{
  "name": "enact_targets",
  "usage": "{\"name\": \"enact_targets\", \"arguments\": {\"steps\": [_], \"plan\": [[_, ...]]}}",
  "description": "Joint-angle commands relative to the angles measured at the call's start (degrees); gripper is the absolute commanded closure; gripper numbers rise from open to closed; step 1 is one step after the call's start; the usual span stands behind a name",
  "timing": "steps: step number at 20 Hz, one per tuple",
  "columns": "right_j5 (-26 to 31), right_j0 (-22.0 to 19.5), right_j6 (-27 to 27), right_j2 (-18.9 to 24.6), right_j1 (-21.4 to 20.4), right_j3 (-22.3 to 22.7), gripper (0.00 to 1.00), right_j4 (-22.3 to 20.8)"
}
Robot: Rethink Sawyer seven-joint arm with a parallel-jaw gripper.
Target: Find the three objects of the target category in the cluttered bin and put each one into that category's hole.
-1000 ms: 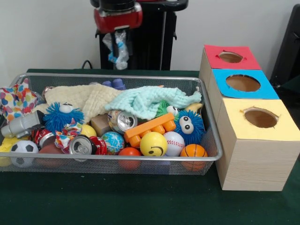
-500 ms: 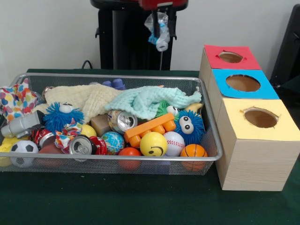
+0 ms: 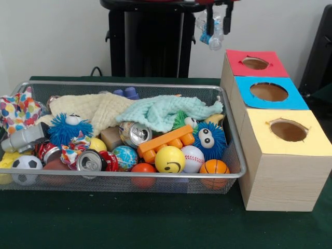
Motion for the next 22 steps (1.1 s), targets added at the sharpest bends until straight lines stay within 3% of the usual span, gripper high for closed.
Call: {"name": "enact_targets", "arguments": {"steps": [1, 11, 17, 22], "plan": [[-7.79, 4.24, 19.71, -5.7, 7.23, -0.55, 1.0, 2.8], [-12.23, 11.52, 23.18, -10.04, 13.09, -4.45, 1.0, 5.07], [-9.84, 13.05, 23.84, -10.28, 10.74, -3.95, 1.0, 7.28], [-8.78, 13.1, 22.9, -9.41, 11.16, -5.35, 1.0, 9.62]]}}
